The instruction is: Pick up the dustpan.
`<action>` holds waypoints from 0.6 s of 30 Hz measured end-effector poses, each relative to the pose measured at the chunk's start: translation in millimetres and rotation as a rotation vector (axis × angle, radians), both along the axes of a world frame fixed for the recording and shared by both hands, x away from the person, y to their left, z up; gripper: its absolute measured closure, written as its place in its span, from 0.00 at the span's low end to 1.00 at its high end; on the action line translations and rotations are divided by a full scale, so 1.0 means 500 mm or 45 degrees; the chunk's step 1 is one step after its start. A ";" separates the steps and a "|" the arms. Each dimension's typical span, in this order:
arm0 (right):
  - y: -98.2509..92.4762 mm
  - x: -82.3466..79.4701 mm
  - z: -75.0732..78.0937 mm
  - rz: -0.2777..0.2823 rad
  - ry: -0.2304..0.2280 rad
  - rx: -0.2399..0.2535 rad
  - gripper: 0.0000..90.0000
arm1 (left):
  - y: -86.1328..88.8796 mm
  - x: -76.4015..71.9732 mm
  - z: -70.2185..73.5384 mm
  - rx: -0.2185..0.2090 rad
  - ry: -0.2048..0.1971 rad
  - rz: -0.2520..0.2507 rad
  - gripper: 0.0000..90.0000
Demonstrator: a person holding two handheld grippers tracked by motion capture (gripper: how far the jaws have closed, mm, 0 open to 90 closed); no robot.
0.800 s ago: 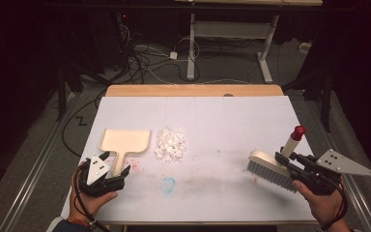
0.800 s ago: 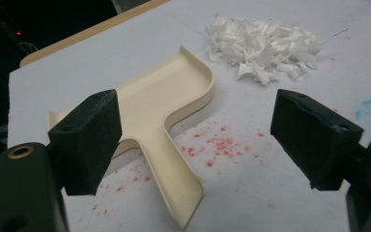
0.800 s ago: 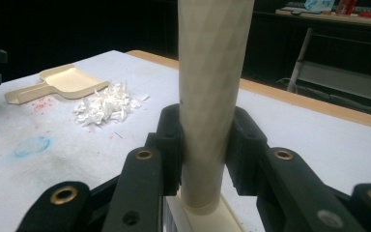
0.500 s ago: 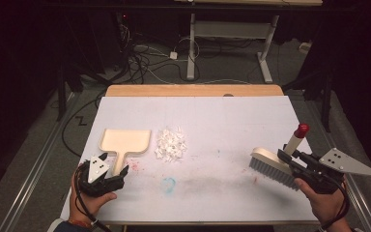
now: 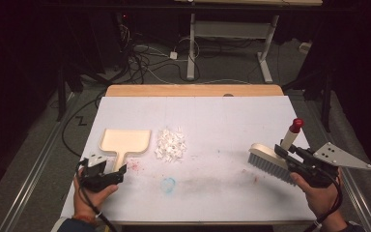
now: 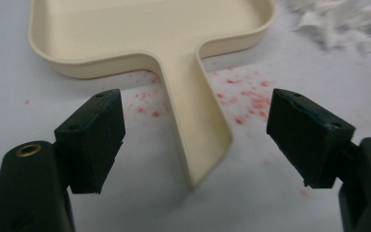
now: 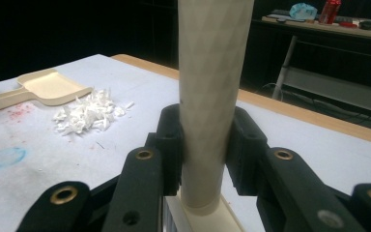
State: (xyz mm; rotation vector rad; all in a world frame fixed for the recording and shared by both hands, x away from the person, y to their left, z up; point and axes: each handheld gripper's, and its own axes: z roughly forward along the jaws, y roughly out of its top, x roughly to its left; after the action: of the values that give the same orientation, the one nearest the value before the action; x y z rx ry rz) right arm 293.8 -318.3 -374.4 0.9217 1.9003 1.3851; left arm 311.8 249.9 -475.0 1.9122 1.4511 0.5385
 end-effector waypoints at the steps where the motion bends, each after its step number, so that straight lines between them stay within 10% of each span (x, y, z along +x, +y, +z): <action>1: 0.000 0.001 -0.001 -0.005 0.006 -0.003 0.80 | -0.006 0.016 -0.004 0.022 0.008 0.003 0.23; 5: 0.004 -0.001 0.000 -0.019 0.003 0.007 0.80 | -0.023 0.065 -0.024 0.072 0.090 0.051 0.26; 11: 0.008 0.002 -0.006 -0.002 0.015 -0.007 0.80 | -0.026 0.078 -0.028 0.057 0.062 0.081 0.32; 18: 0.020 0.009 -0.018 0.025 0.041 -0.008 0.80 | -0.026 0.096 -0.023 0.063 0.055 0.112 0.68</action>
State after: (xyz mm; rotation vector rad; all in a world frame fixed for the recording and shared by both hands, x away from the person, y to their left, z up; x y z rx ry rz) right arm 298.2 -308.4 -383.6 0.9297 1.9413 1.3828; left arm 359.7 236.9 -486.6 1.9159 1.5687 0.5820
